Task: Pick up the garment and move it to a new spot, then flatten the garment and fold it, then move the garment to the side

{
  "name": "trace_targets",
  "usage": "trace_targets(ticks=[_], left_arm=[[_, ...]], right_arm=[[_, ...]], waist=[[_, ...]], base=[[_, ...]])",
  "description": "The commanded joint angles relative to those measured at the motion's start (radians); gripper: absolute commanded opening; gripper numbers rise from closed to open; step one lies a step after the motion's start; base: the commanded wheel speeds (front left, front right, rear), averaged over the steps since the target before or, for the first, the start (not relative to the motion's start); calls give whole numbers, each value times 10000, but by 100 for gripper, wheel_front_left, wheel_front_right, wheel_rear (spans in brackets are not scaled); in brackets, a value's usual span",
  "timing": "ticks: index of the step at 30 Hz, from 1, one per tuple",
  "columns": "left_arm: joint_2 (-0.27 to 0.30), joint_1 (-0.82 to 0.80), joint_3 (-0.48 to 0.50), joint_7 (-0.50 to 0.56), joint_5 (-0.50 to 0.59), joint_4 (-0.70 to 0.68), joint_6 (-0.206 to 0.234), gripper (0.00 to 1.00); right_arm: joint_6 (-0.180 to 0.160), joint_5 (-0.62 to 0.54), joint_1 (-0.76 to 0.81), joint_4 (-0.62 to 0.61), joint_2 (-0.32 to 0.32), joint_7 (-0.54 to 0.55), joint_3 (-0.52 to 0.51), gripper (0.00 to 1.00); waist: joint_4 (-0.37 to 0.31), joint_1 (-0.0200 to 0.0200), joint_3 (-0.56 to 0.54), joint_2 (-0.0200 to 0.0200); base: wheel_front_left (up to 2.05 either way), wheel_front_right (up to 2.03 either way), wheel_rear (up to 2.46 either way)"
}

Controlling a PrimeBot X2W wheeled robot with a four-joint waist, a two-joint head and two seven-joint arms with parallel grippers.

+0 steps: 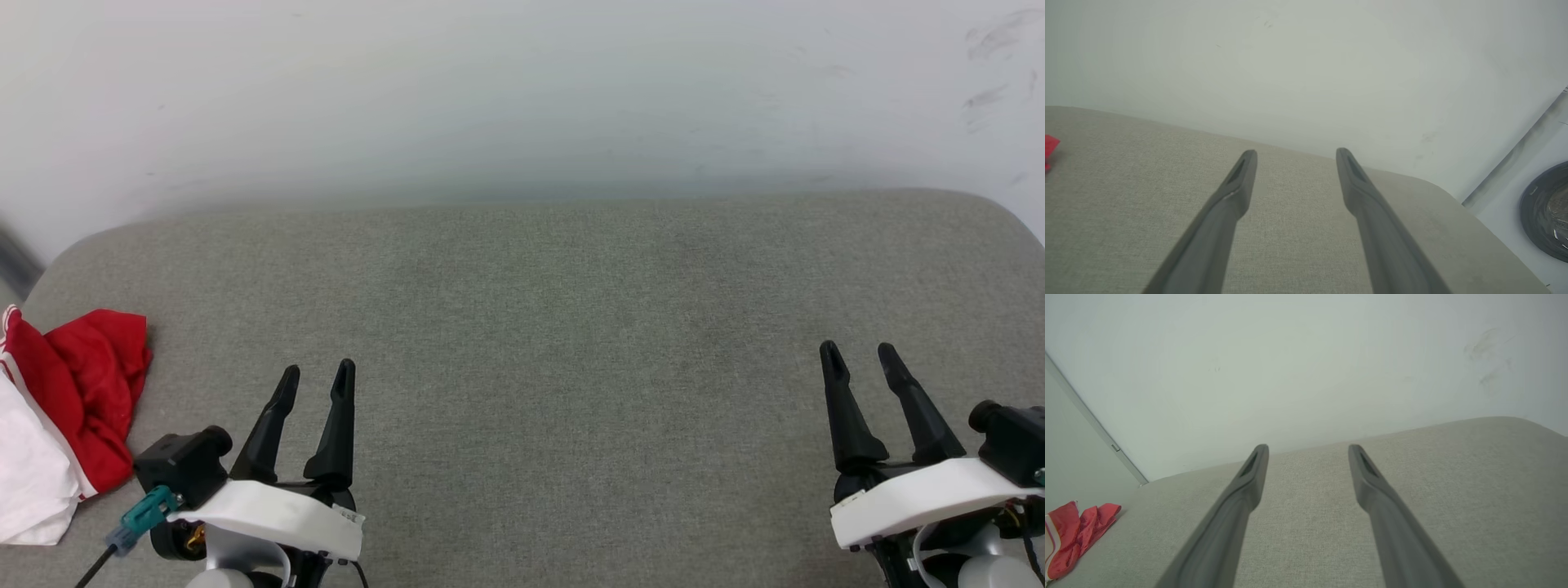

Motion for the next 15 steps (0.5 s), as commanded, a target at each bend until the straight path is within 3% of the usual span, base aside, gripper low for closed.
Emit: trace_targets(ticks=[1, 15], left_arm=[[33, 47, 32, -111, 340, -97, 22, 100], [-104, 154, 219, -440, 1781, 231, 69, 100]], right_arm=[[0, -366, 24, -168, -29, -64, -3, 100], [0, -1879, 147, -372, 74, -31, -38, 100]], waist=[[1, -1, -6, 0], [41, -1, -41, 0]], base=[[0, 0, 0], [0, 0, 0]])
